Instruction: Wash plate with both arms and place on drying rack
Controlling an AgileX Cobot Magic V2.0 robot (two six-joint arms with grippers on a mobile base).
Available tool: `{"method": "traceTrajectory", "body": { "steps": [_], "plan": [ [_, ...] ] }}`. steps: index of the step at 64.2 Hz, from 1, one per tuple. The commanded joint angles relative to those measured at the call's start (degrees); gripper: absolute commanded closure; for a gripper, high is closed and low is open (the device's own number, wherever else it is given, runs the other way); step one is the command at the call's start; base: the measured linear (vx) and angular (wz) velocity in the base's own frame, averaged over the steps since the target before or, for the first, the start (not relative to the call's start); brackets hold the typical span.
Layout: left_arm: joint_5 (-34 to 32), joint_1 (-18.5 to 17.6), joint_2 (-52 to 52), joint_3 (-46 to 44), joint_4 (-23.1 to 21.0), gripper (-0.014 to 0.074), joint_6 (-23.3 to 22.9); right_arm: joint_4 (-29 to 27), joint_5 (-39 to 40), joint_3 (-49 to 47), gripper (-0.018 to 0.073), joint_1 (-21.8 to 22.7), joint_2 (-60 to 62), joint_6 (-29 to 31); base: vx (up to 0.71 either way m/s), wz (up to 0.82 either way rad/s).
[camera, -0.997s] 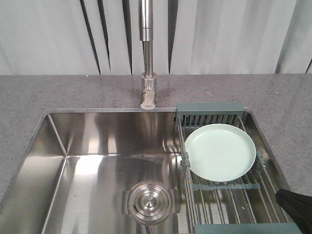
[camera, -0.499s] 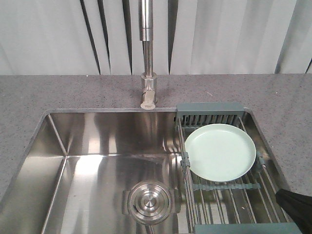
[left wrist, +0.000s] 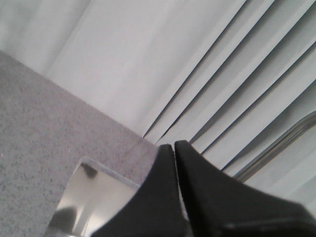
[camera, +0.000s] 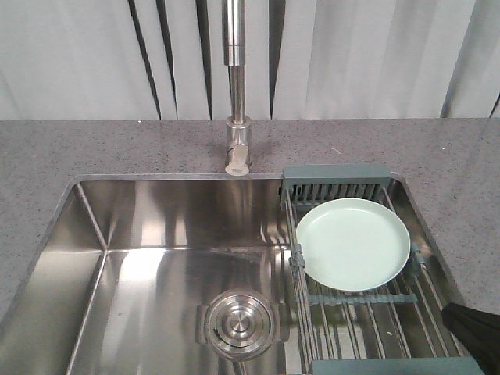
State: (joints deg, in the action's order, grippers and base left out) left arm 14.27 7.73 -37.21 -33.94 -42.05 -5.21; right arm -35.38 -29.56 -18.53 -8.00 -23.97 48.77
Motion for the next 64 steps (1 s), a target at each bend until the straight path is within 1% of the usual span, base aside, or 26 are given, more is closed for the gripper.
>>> {"method": "traceTrajectory", "body": {
  "steps": [1,5,6,7,8,9,10,12,13,15,16,20,23,25,27,30,37,41,50,58,64],
  "plan": [
    [2.9,-0.1,-6.8,-6.0,-6.4,0.0603,7.7,-1.3,2.9,-1.5,0.0566,0.1,-0.2,0.4,0.00,0.00],
    [6.9,-0.1,-11.0,-9.4,-12.8,0.0603,15.2,-1.3,2.9,-1.5,0.0566,0.1,-0.2,0.4,0.00,0.00],
    [7.7,-0.1,-12.0,-10.1,-15.5,0.0603,17.1,-1.3,2.9,-1.5,0.0566,0.1,-0.2,0.4,0.00,0.00],
    [9.1,-0.1,-13.4,-11.0,-17.3,0.0603,20.0,-1.3,2.9,-1.5,0.0566,0.1,-0.2,0.4,0.00,0.00],
    [10.1,-0.1,-14.3,-11.7,-20.3,0.0603,23.1,-1.3,2.9,-1.5,0.0566,0.1,-0.2,0.4,0.00,0.00],
    [11.2,-0.1,-15.3,-12.3,-22.4,0.0603,25.3,-1.3,2.9,-1.5,0.0566,0.1,-0.2,0.4,0.00,0.00],
    [12.9,-0.1,-16.8,-13.1,-25.6,0.0603,28.5,-1.3,2.9,-1.5,0.0566,0.1,-0.2,0.4,0.00,0.00],
    [15.4,-0.1,-18.8,-14.2,-30.0,0.0603,32.9,-1.3,2.9,-1.5,0.0566,0.1,-0.2,0.4,0.00,0.00],
    [17.5,-0.1,-20.4,-14.9,-33.3,0.0603,36.0,-1.3,2.9,-1.5,0.0566,0.1,-0.2,0.4,0.00,0.00],
    [20.3,-0.1,-22.5,-15.7,-37.6,0.0603,40.2,-1.3,2.9,-1.5,0.0566,0.1,-0.2,0.4,0.00,0.00],
    [22.4,-0.1,-24.0,-16.2,-40.6,0.0603,43.2,-1.3,2.9,-1.5,0.0566,0.1,-0.2,0.4,0.00,0.00],
    [27.9,-0.1,-28.9,-17.3,-48.6,0.0603,50.6,-1.3,2.9,-1.5,0.0566,0.1,-0.2,0.4,0.00,0.00],
    [31.0,-0.6,-32.0,-17.9,-53.3,0.0603,54.6,-1.3,2.9,-1.5,0.0566,0.1,-0.2,0.4,0.00,0.00],
    [31.8,-1.1,-33.7,-18.1,-55.3,0.0603,56.6,-1.3,2.9,-1.5,0.0566,0.1,-0.2,0.4,0.00,0.00],
    [32.5,-1.9,-35.8,-18.3,-56.3,0.0603,57.4,-1.3,2.9,-1.5,0.0566,0.1,-0.2,0.4,0.00,0.00],
    [33.2,-3.1,-38.2,-18.8,-56.3,0.0603,57.8,-1.3,2.8,-1.5,0.0566,0.1,-0.2,0.4,0.00,0.00],
    [34.5,-7.9,-45.0,-20.9,-55.9,0.0603,57.8,-1.3,2.8,-1.5,0.0566,0.1,-0.2,0.4,0.00,0.00],
    [35.1,-10.7,-49.0,-23.3,-55.9,0.0603,57.8,-1.3,2.8,-1.5,0.0566,0.1,-0.2,0.4,0.00,0.00],
    [36.5,-15.9,-57.1,-29.9,-56.0,0.0603,57.8,-1.3,2.8,-1.5,0.0566,0.1,-0.2,0.4,0.00,0.00],
    [36.3,-19.0,-63.1,-35.2,-56.5,0.0603,57.3,-1.3,2.8,-1.5,0.0566,0.1,-0.2,0.4,0.00,0.00],
    [36.5,-20.8,-67.6,-39.0,-56.5,0.0603,55.4,-1.3,2.8,-1.5,0.0566,0.1,-0.2,0.4,0.00,0.00]
  ]
}}
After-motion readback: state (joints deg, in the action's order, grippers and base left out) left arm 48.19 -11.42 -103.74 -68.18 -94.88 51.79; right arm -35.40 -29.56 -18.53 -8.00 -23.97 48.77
